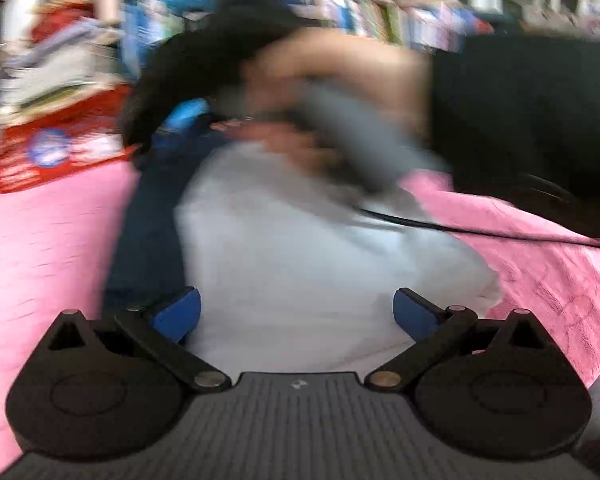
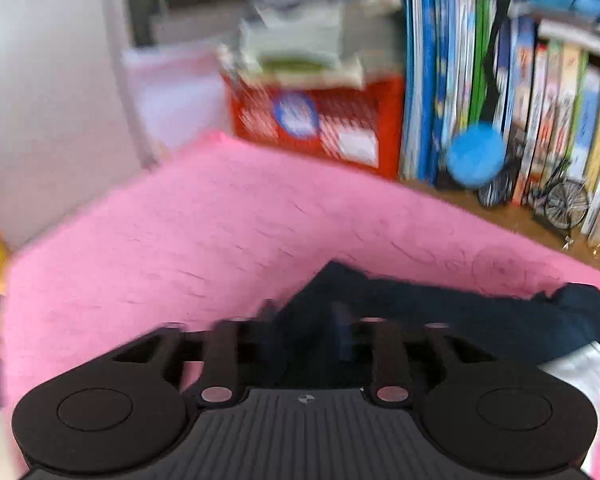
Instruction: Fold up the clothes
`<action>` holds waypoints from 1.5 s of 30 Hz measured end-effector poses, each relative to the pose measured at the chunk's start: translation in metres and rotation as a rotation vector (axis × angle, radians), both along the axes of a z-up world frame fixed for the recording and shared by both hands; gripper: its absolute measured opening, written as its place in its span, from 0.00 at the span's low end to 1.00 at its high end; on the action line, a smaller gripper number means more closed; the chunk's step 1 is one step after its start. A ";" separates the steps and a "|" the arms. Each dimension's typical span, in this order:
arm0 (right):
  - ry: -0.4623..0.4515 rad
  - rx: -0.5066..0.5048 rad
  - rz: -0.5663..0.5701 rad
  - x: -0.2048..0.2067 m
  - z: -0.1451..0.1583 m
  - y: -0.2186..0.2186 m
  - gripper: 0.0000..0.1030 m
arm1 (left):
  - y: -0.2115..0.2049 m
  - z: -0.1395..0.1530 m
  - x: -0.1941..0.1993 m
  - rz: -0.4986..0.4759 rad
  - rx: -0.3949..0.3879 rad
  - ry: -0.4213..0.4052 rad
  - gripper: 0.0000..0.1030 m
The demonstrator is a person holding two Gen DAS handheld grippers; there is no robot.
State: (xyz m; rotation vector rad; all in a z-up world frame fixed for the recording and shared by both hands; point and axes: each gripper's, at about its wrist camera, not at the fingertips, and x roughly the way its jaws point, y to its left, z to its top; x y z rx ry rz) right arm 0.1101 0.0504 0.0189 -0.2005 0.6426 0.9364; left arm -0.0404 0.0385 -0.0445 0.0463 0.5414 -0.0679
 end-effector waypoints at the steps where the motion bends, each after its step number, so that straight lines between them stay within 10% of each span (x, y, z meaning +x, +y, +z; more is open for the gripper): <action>1: -0.028 0.036 0.015 -0.015 0.007 -0.019 0.67 | 0.011 0.003 -0.010 0.019 -0.029 -0.006 1.00; 5: -0.102 0.034 0.038 -0.073 0.008 -0.081 0.68 | 0.046 0.004 -0.031 0.083 -0.090 0.020 1.00; 9: 0.034 -0.064 -0.002 -0.107 -0.043 -0.116 0.68 | 0.064 -0.002 -0.039 0.198 -0.021 0.097 1.00; 14: -0.052 -0.058 0.057 -0.159 -0.056 -0.137 0.74 | 0.079 0.033 -0.046 0.232 -0.032 0.010 1.00; 18: -0.098 -0.015 0.024 -0.182 -0.050 -0.145 0.82 | 0.088 0.040 -0.022 0.225 -0.160 0.029 1.00; 28: 0.206 0.510 -0.297 -0.140 -0.056 -0.241 0.90 | 0.109 0.044 0.035 0.185 -0.443 0.131 1.00; 41: 0.504 0.677 -0.288 -0.077 -0.092 -0.247 0.91 | 0.112 0.026 0.065 0.053 -0.469 0.298 0.99; 44: 0.559 0.663 -0.339 -0.064 -0.096 -0.241 0.64 | 0.113 0.022 0.070 0.028 -0.475 0.334 0.67; 45: 0.580 0.646 -0.368 -0.062 -0.097 -0.240 0.33 | 0.115 0.023 0.068 0.029 -0.478 0.341 0.51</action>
